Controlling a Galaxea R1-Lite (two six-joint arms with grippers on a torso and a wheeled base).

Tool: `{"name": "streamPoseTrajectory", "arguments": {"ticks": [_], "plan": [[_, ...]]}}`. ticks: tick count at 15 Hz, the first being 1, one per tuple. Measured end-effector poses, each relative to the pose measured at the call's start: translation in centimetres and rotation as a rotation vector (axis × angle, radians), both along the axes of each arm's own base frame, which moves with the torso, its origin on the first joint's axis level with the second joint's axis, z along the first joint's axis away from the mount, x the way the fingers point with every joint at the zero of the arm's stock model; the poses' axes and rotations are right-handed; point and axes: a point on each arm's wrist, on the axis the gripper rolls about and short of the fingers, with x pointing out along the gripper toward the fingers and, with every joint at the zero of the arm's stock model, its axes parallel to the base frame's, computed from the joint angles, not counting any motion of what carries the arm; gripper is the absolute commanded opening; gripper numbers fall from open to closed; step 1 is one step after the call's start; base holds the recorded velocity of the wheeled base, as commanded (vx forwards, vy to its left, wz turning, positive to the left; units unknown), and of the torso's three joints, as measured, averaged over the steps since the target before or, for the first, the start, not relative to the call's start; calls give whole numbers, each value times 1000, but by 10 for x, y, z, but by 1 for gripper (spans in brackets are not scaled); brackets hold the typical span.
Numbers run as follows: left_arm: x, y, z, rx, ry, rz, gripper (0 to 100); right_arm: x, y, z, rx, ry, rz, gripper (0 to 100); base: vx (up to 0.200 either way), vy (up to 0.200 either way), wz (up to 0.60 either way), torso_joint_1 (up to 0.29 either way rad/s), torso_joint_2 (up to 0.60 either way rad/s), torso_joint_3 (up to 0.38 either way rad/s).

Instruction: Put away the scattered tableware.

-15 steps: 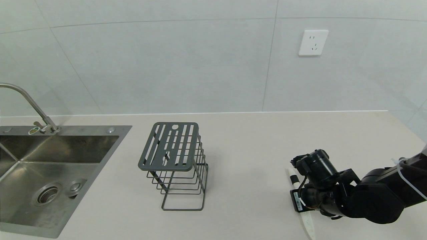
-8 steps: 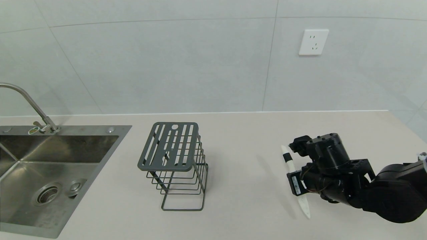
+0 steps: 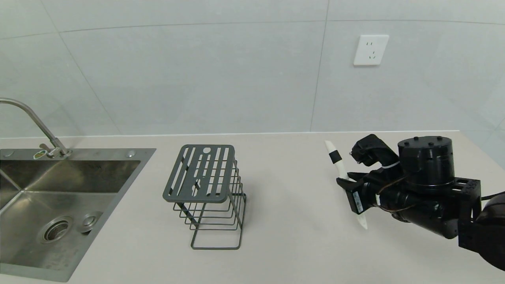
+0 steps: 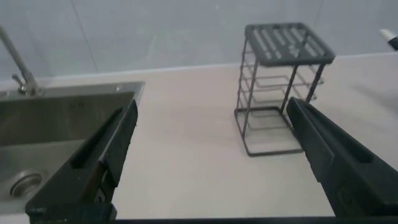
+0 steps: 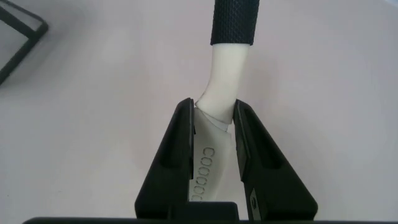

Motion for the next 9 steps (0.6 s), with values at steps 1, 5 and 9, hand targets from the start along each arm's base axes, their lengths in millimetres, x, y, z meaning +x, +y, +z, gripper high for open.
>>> {"name": "streamPoseTrajectory", "arguments": {"ticks": [1,5,9], "plan": [[-1,1,12,2,-10,-20,100,-4,-1,0,-8,-18,24,0,0,0,0,0,0,0],[9,0,61,29,2,-189,100,-26,-5,3,-23,-73,111,0,0,0,0,0,0,0],[45,-11,91,104,54,-501,100,-44,-12,9,-33,-136,243,0,0,0,0,0,0,0]]}}
